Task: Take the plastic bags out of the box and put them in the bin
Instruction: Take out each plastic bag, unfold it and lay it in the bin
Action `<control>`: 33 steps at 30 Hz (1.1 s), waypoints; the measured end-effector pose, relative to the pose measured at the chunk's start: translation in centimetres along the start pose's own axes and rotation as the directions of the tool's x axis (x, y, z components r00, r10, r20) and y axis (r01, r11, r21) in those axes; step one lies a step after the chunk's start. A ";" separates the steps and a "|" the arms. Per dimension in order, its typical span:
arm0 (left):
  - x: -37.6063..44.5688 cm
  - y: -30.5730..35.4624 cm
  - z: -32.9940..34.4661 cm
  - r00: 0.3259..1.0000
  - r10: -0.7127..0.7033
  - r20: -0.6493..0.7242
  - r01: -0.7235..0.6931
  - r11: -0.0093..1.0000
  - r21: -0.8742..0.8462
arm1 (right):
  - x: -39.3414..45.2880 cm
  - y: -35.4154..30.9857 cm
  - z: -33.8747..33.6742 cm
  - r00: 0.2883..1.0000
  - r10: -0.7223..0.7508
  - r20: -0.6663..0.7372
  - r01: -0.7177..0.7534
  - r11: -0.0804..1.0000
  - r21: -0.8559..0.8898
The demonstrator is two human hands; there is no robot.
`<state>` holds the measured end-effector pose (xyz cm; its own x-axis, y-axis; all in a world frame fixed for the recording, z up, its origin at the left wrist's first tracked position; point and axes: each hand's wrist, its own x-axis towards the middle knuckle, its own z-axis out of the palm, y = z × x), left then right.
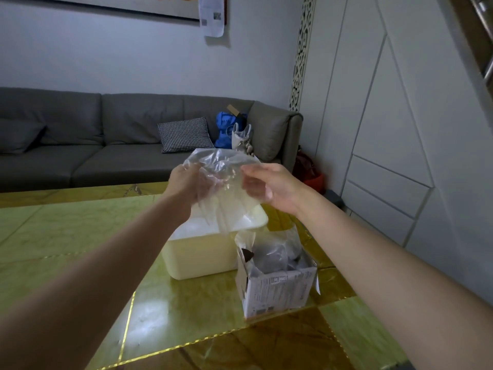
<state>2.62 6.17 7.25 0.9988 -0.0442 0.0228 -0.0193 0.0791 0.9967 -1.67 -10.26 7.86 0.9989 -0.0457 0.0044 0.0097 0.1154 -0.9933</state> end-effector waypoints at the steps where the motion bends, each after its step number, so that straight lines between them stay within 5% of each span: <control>1: 0.6 -0.1 -0.4 0.997 0.032 -0.063 -0.030 0.999 0.037 | 0.4 -0.1 0.6 0.997 -0.025 -0.078 0.023 1.000 -0.021; 3: 1.8 -0.2 -1.4 0.968 0.190 -0.164 -0.155 0.966 0.206 | 1.6 -0.3 1.5 0.968 -0.109 -0.225 0.070 0.982 -0.175; 6: 3.8 -0.2 -3.9 0.916 0.370 -0.158 -0.273 0.860 0.430 | 3.7 -0.4 2.4 0.950 -0.207 -0.233 0.125 0.937 -0.325; 11: 7.1 -0.2 -8.7 0.854 0.449 -0.263 -0.027 0.542 0.840 | 7.1 2.4 1.3 0.919 -0.225 -0.324 0.038 0.869 -0.494; 13: 7.1 -0.3 -8.2 0.857 0.471 -0.209 -0.050 0.479 0.877 | 7.8 4.0 1.1 0.921 -0.218 -0.324 -0.010 0.817 -0.577; 15: 7.0 -0.8 -6.5 0.845 0.534 0.026 -0.285 0.409 0.867 | 8.4 5.5 1.3 0.927 -0.214 -0.307 -0.052 0.739 -0.672; 16: 6.8 -1.3 -5.3 0.828 0.522 0.203 -0.428 0.356 0.831 | 8.5 5.9 1.4 0.933 -0.205 -0.295 -0.074 0.694 -0.716; 18: 5.9 -2.7 -3.0 0.828 0.268 0.493 -0.558 0.306 0.771 | 8.7 6.7 1.8 0.955 -0.165 -0.247 -0.113 0.568 -0.816; 20: 5.6 -4.5 -1.7 0.856 -0.119 0.504 -0.470 0.226 0.853 | 8.6 7.0 2.0 0.969 -0.124 -0.211 -0.143 0.412 -0.900; 22: 5.9 -6.4 -1.2 0.860 -0.293 0.418 -0.429 0.028 0.903 | 8.4 7.1 1.9 0.979 -0.049 -0.197 -0.174 0.297 -0.939; 25: 6.3 -8.0 -1.3 0.864 -0.289 0.413 -0.456 -0.101 0.884 | 7.7 6.6 1.5 0.990 0.002 -0.143 -0.141 0.164 -0.976; 28: 6.7 -8.4 -1.0 0.855 -0.318 0.409 -0.453 -0.074 0.889 | 7.2 5.2 1.8 0.978 -0.205 0.029 0.020 -0.050 -0.999; 30: 7.2 -8.4 -0.7 0.854 -0.339 0.395 -0.436 -0.051 0.899 | 7.5 4.5 2.3 0.945 -0.245 0.218 0.203 -0.087 -0.975; 33: 7.2 -8.4 -0.2 0.854 -0.345 0.391 -0.419 -0.008 0.908 | 8.1 5.6 2.8 0.950 0.203 0.237 0.258 -0.080 -0.963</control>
<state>10.01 5.44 -0.92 0.8413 -0.4540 -0.2934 -0.4595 -0.8865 0.0539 6.55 -7.17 2.63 0.9615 0.2157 -0.1703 0.2137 -0.9764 -0.0304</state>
